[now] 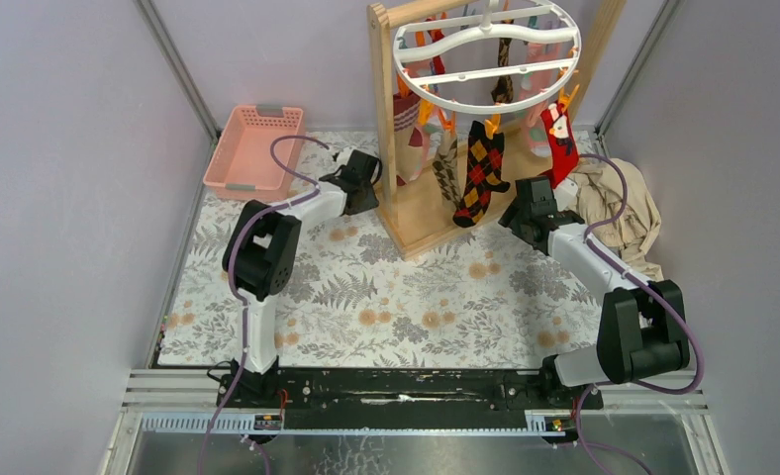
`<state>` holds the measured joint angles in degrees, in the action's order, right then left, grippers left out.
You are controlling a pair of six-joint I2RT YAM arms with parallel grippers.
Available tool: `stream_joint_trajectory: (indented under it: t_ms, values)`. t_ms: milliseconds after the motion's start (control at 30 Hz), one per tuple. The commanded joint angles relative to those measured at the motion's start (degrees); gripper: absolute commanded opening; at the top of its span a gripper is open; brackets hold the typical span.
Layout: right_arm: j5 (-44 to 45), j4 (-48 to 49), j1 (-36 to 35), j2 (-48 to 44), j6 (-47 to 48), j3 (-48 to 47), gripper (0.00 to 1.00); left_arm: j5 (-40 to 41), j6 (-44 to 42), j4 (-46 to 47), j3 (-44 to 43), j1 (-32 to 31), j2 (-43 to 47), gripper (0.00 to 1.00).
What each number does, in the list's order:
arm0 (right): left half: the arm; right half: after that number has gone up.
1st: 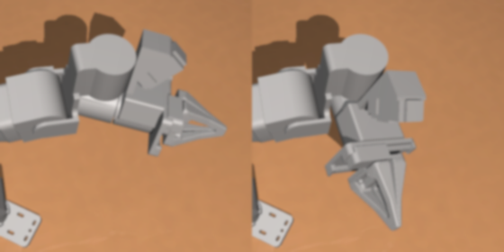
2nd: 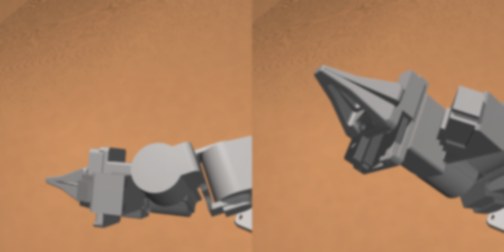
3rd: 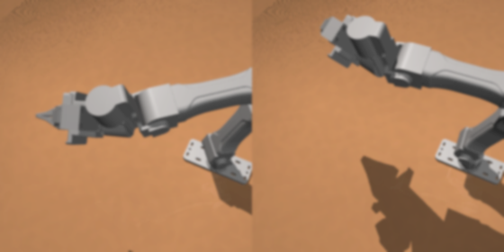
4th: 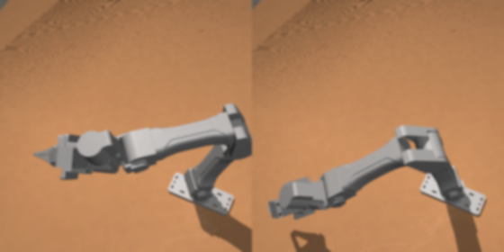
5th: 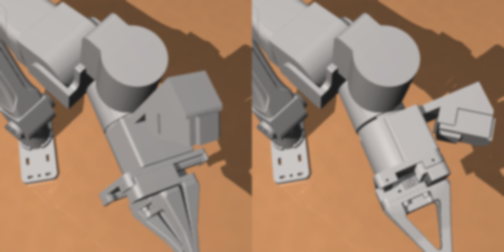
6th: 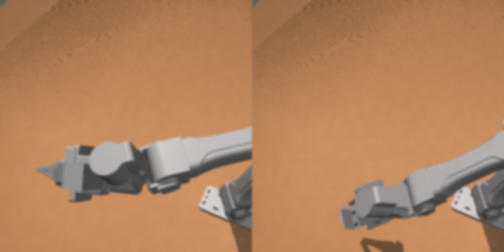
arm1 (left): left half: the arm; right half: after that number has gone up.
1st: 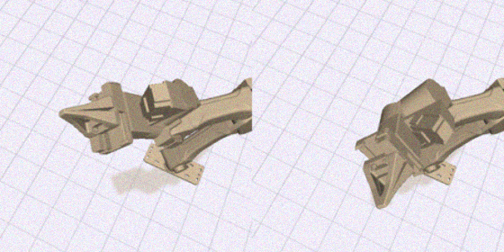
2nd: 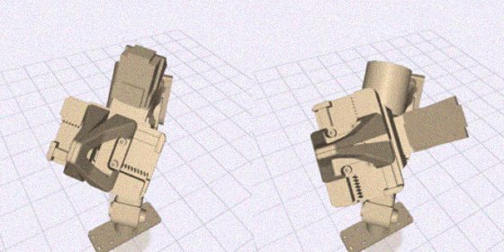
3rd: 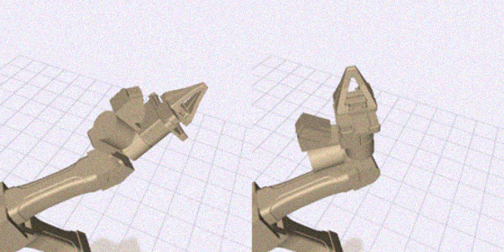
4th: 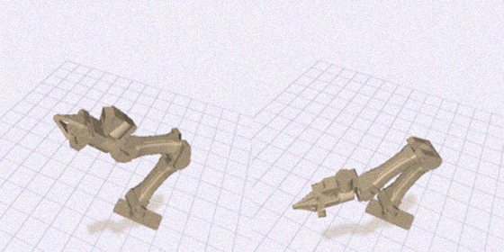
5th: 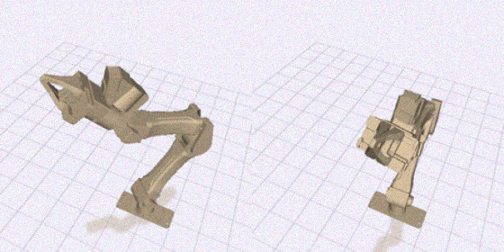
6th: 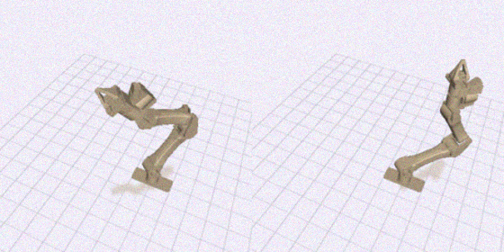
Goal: Remove the socks clipped to the hanger
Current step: Adjust the clothesline at the center of the board.
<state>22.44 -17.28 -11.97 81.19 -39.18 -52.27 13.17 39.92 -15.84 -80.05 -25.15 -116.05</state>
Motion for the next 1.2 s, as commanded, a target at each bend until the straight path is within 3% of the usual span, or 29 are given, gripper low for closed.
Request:
stream_joint_trajectory:
  t_ms: [0, 133, 367, 567, 867, 1167]
  values:
    - [-1.6, 1.52, 0.32, -0.23, 1.45, -0.39, 0.76, -0.88, -0.79, 1.49, -9.07, 1.03, -3.71, 0.43]
    - [-1.82, 0.98, 0.4, -0.7, 2.16, -0.81, 0.76, -1.47, 0.15, 0.57, -7.84, 1.0, -0.89, 0.57]
    - [-2.57, 0.96, 0.45, -2.08, 2.73, -1.08, 0.76, -3.82, 4.12, 5.08, 9.62, -0.69, 11.84, 0.52]
    - [-4.0, 1.62, 0.45, -2.09, 2.81, -0.99, 0.75, -6.89, 11.02, 11.73, 19.92, -7.45, 17.42, 0.52]
    - [-4.93, 1.09, 0.64, -3.62, 3.5, -0.87, 0.75, -2.79, 19.25, 13.92, 15.04, -11.67, 12.0, 0.62]
    - [-7.2, 2.07, 2.0, -5.51, 4.05, 1.02, 0.76, 4.45, 20.27, 7.7, 5.72, -11.47, 3.41, 0.54]
